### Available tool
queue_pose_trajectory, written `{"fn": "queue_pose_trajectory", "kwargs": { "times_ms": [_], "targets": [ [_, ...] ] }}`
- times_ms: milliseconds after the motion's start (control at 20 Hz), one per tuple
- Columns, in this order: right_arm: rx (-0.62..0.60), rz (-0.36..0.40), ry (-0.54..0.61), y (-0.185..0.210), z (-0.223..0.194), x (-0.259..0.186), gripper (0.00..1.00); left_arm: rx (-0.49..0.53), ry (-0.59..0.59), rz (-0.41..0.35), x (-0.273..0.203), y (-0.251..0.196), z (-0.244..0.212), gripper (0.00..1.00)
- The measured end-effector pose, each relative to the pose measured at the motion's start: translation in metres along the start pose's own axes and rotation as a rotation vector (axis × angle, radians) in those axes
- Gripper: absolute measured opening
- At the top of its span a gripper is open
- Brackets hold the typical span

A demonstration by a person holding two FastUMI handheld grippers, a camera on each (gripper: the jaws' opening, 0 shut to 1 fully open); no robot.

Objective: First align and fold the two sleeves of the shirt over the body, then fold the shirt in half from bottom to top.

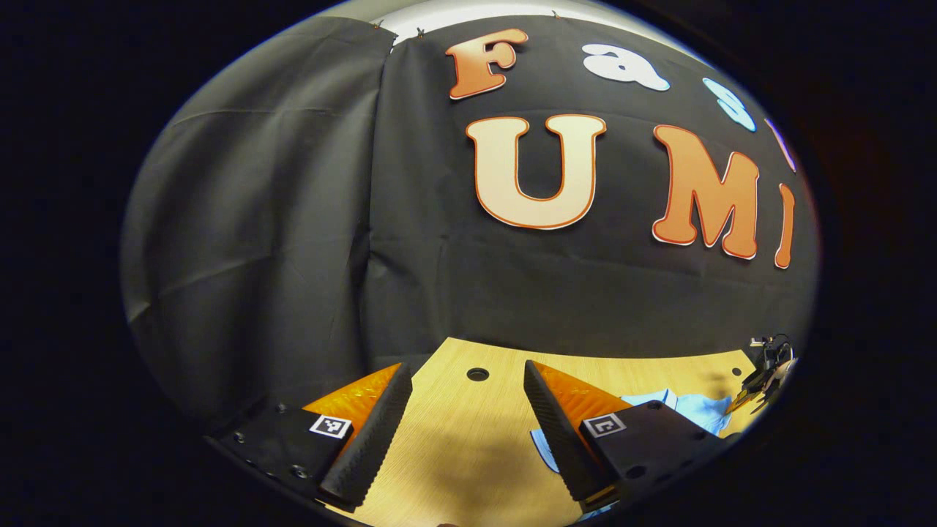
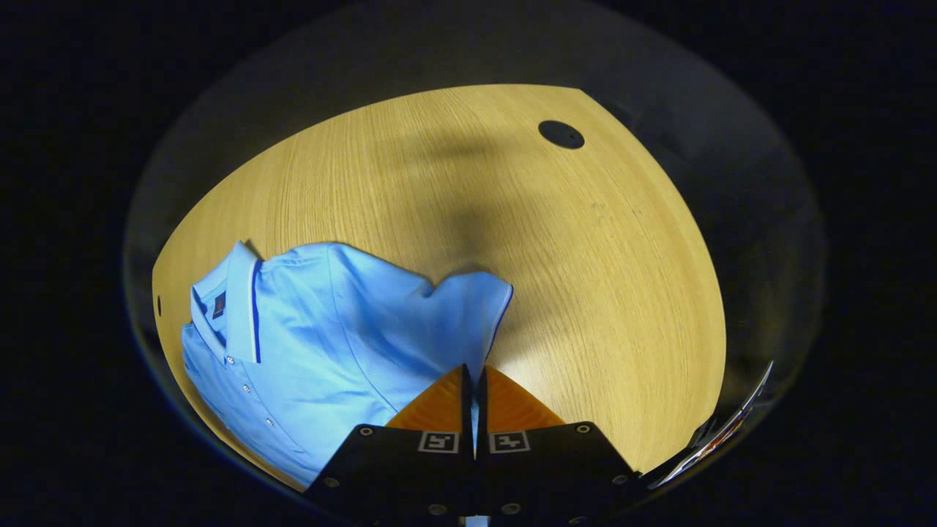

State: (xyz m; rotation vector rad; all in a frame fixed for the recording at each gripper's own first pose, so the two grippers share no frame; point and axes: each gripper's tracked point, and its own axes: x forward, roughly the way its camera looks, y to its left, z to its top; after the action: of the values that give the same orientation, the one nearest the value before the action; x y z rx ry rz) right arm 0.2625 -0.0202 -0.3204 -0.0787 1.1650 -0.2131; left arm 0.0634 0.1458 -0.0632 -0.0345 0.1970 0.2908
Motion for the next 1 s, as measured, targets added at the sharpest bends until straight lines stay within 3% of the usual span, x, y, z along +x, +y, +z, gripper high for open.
{"fn": "queue_pose_trajectory", "kwargs": {
  "times_ms": [300, 550, 1000],
  "targets": [
    [-0.067, 0.008, -0.108, 0.026, 0.011, -0.060, 0.00, -0.028, -0.024, -0.020, -0.005, 0.018, 0.005, 0.99],
    [-0.142, 0.066, -0.168, 0.081, 0.001, -0.106, 0.01, -0.030, -0.040, -0.034, -0.004, 0.038, 0.007, 0.99],
    [-0.270, 0.115, -0.175, 0.170, -0.027, -0.128, 0.00, -0.030, -0.042, -0.025, 0.002, 0.086, 0.009, 0.99]
  ]
}}
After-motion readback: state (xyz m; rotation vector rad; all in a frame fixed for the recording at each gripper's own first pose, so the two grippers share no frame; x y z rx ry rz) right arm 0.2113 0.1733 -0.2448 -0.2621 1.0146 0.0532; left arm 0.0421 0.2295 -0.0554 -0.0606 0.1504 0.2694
